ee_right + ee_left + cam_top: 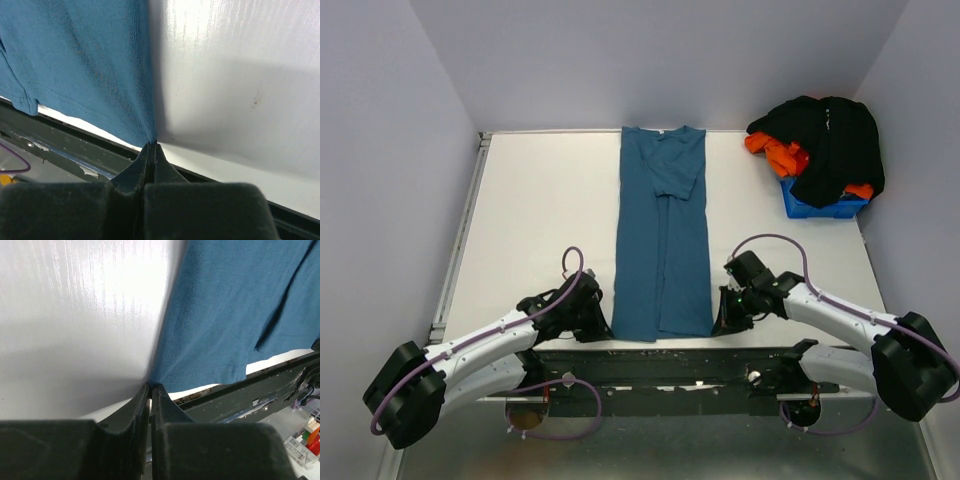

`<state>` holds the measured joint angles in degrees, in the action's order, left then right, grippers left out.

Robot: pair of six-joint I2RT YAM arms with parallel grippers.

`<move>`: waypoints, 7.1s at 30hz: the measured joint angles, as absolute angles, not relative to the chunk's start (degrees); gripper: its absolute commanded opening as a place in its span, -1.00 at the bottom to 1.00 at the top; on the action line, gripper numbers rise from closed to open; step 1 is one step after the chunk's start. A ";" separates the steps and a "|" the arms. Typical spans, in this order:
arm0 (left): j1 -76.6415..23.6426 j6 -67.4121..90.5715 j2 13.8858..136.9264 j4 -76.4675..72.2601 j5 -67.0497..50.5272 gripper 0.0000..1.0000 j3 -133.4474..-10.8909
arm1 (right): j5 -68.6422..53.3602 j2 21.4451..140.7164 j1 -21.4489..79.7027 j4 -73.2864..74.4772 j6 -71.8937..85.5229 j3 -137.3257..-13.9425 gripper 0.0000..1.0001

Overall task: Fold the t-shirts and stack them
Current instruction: Grab the bottom of the folded rectangular tshirt with both arms, then fold the folded rectangular tshirt in 1/3 of the way, then grab one side of the 2/3 rectangular tshirt with both arms, then fold the long partially folded tshirt into a neat square

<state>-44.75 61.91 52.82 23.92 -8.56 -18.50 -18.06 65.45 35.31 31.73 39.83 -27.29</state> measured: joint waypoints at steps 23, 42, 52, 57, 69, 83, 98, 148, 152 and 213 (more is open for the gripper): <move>-44.75 58.50 50.94 23.35 -8.58 -1.00 -21.34 | -17.28 59.59 35.31 36.03 40.07 -34.28 -0.99; -25.56 44.12 80.09 20.03 -3.03 -1.00 -58.22 | -7.05 82.13 18.98 36.82 33.98 -66.41 -0.99; -19.70 42.17 95.48 17.41 -1.56 -1.00 -72.03 | -7.33 102.50 16.25 36.10 33.08 -83.85 -0.99; -17.98 41.54 102.63 16.16 -3.86 -1.00 -75.55 | -7.86 108.99 15.38 36.32 32.82 -90.59 -0.99; -17.08 41.34 110.48 14.09 -7.42 -1.00 -83.05 | -9.47 116.62 12.67 37.56 32.08 -97.38 -0.99; -14.63 41.76 117.32 10.61 -10.20 0.77 -86.17 | -11.42 124.11 10.74 37.06 30.96 -104.09 0.19; -17.19 42.17 98.13 2.72 -11.53 0.12 -54.26 | -19.84 101.49 11.92 22.37 31.35 -59.77 -0.17; -19.05 44.18 99.07 -3.36 -16.49 -1.00 -48.42 | -22.81 102.17 13.82 19.35 30.35 -58.00 -0.99; -19.49 43.72 96.14 -0.64 -16.05 -1.00 -48.05 | -22.83 97.21 13.82 20.14 30.06 -57.28 -0.99; -12.99 44.86 137.16 11.84 -20.16 0.13 -117.56 | -22.81 136.25 3.73 36.14 33.82 -124.33 -0.89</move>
<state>-12.99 44.86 137.16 11.84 -20.16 -117.56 -22.81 136.25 3.73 36.14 33.82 -124.33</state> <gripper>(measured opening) 0.050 0.011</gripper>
